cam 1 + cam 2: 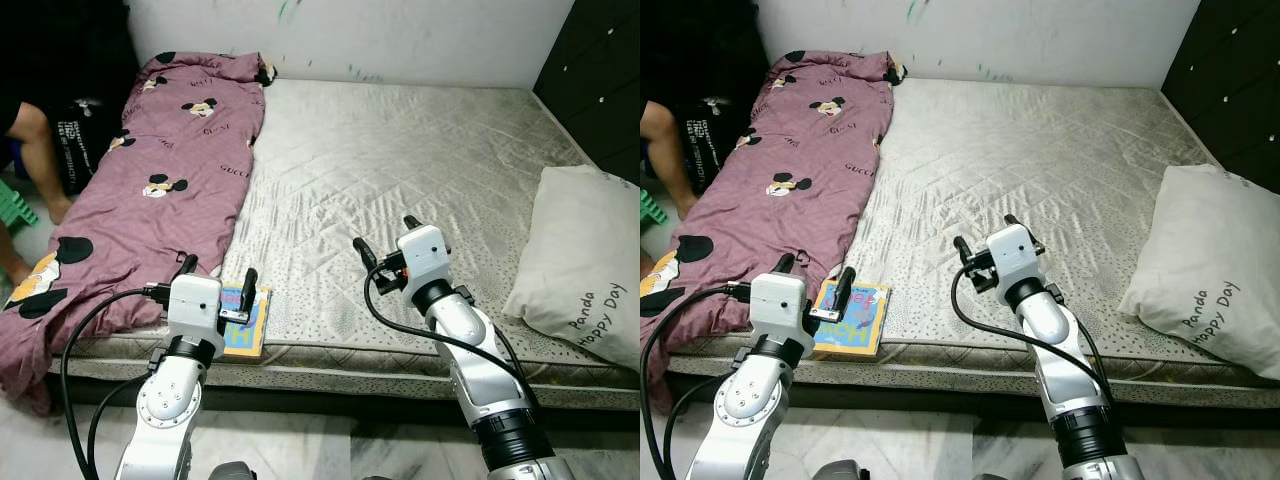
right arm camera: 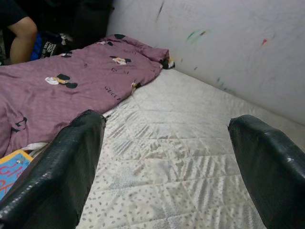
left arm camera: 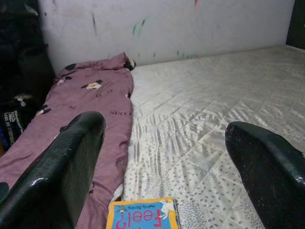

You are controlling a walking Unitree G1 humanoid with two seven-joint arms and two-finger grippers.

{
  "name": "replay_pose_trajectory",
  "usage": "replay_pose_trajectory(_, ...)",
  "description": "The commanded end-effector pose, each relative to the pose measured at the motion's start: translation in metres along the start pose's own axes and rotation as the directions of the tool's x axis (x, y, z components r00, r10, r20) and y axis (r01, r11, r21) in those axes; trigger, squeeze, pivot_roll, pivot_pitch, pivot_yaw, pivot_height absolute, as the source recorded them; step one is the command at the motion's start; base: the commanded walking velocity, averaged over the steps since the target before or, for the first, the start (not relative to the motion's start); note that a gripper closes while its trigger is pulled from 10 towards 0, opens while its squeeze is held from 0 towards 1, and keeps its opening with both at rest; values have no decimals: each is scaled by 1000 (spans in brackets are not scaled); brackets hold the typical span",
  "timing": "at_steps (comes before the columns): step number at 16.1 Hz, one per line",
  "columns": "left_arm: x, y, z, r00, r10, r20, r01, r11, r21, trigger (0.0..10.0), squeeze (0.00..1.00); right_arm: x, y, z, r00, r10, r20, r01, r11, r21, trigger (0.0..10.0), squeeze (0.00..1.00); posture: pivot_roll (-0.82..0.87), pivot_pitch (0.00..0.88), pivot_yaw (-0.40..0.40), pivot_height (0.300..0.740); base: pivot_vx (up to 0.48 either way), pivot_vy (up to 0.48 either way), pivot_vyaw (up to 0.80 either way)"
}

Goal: Clean up the room

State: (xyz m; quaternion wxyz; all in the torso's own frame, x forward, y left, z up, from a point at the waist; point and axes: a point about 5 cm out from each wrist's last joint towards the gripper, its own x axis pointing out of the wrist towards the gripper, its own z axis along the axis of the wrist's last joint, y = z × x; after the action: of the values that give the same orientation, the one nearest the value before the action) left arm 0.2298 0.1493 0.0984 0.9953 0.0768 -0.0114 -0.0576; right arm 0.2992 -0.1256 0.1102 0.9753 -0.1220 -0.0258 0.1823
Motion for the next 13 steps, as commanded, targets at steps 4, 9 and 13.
replay_pose_trajectory(4,1,1,2,1000,-6,9,5,1000,7,10000,0,2,-2,3,1000,-4,9,5,1000,-5,10000,0,-14,0,-23,740,317,0,0)
replay_pose_trajectory(9,2,2,1,1000,-11,3,11,1000,12,10000,0,3,-4,4,1000,-16,10,16,1000,-12,10000,0,-16,0,-15,740,291,0,0)
replay_pose_trajectory(13,4,2,2,1000,-26,10,26,999,24,10000,0,7,-7,7,999,-26,20,27,999,-22,10000,0,-20,0,-4,740,306,0,0)
